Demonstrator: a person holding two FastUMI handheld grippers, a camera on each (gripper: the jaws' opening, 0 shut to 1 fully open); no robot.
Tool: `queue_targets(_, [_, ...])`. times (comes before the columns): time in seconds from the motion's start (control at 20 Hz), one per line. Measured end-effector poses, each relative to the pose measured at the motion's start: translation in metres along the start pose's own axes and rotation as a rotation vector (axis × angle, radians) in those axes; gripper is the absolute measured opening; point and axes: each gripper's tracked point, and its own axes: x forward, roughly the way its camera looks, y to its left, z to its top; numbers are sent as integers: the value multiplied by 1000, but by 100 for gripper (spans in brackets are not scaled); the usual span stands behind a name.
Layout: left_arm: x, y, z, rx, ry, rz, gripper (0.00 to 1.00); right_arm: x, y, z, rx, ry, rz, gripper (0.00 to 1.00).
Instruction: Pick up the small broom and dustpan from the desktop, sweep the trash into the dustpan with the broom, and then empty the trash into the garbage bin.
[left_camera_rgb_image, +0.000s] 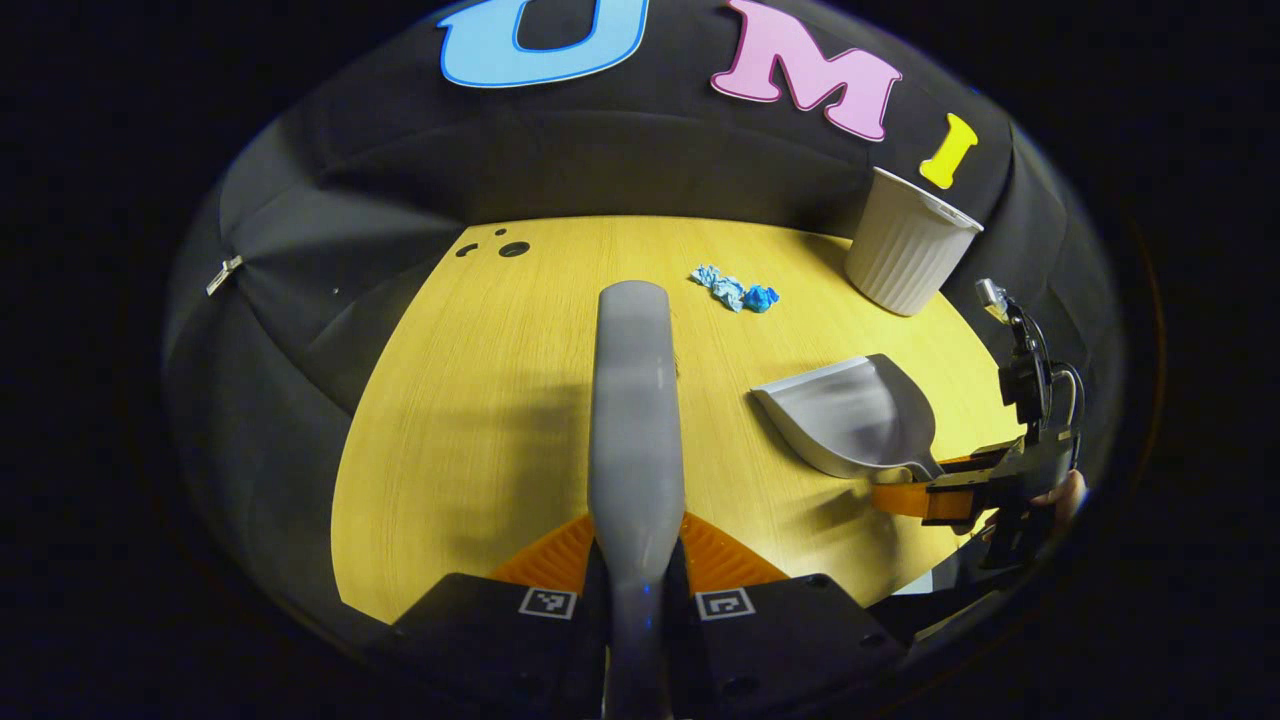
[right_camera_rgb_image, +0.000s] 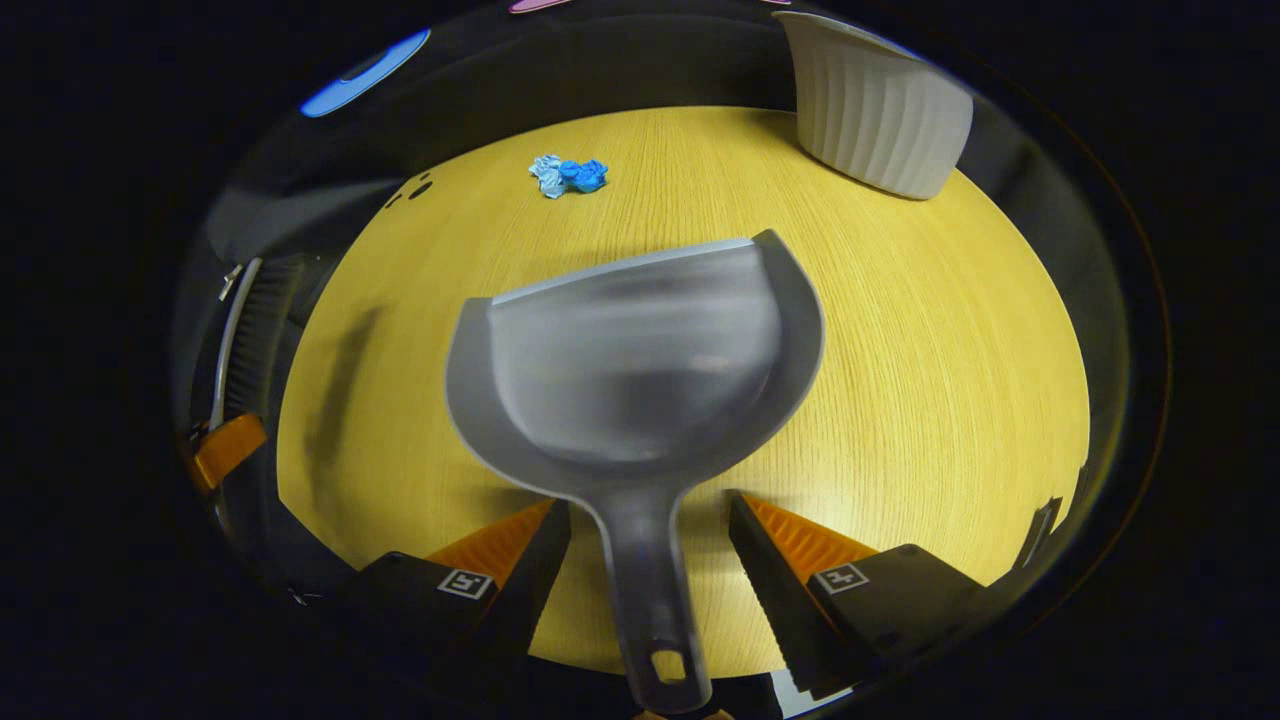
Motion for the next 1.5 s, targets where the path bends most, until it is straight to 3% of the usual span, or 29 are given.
queue_targets(0.1, [1, 3, 1, 1, 6, 7, 29, 6, 0, 5, -30, -10, -3, 95])
queue_targets(0.15, [2, 4, 3, 3, 7, 11, 29, 7, -4, 7, -50, -17, -18, 74])
queue_targets(0.25, [5, 5, 6, 3, 11, 10, 29, 8, -3, 10, -79, -24, -15, 63])
queue_targets(0.3, [7, 4, 9, 1, 13, 9, 29, 8, -1, 9, -84, -26, -1, 39])
queue_targets(0.45, [15, 1, 17, 10, 20, 7, 29, 6, 2, 12, -110, -44, 37, 39])
queue_targets(0.5, [17, 0, 21, 14, 22, 6, 29, 5, 1, 14, -114, -50, 44, 31])
queue_targets(0.55, [21, -1, 26, 18, 24, 6, 29, 4, 1, 15, -116, -55, 52, 38])
queue_targets(0.95, [65, -4, 75, 70, 33, -4, 29, -18, -24, 60, -166, -148, 49, 38])
queue_targets(1.35, [151, 9, 134, 159, 75, -12, 29, -33, -55, 72, -228, -120, 31, 38])
queue_targets(1.45, [172, 13, 149, 215, 96, -5, 26, -33, -61, 70, -227, -99, 31, 38])
queue_targets(1.5, [183, 15, 157, 257, 101, 2, 29, -31, -62, 69, -226, -89, 33, 38])
